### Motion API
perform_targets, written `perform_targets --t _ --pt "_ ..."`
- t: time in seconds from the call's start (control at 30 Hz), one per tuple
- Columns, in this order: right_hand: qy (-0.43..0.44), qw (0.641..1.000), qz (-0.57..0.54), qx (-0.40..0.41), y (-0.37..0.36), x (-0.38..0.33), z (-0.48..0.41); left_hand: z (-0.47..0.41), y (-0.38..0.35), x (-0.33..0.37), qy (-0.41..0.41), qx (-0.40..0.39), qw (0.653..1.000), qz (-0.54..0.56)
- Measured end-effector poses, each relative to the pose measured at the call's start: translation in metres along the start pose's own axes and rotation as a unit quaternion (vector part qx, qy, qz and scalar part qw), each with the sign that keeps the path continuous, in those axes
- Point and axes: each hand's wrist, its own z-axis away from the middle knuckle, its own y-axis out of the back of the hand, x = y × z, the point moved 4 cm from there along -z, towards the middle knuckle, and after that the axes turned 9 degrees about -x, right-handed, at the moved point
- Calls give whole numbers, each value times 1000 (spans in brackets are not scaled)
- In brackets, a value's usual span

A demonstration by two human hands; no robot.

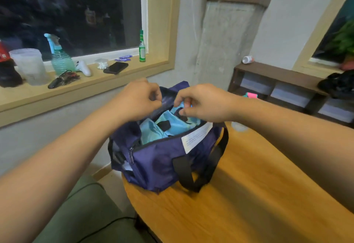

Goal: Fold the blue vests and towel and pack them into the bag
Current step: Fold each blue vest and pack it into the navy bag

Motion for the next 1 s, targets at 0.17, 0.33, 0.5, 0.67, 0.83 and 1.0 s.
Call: perform_targets --t 0.17,0.33,0.5,0.67,0.83,1.0 --pt "-51 996 -51 50 29 20 113 -15 -28 76 -68 -21 995 65" --pt "-130 986 -80 71 25 49 226 -22 -77 170 -142 -79 980 111" --pt "-213 968 -94 91 11 76 326 -18 -132 264 -218 -131 957 140" --pt "-288 944 -109 121 -6 102 411 -12 -188 334 -247 -172 938 171" --pt "-363 913 -113 149 -23 124 490 -1 -242 385 -268 -223 921 176" --pt "-440 876 -72 185 -39 151 552 9 -291 405 -289 -253 915 122"
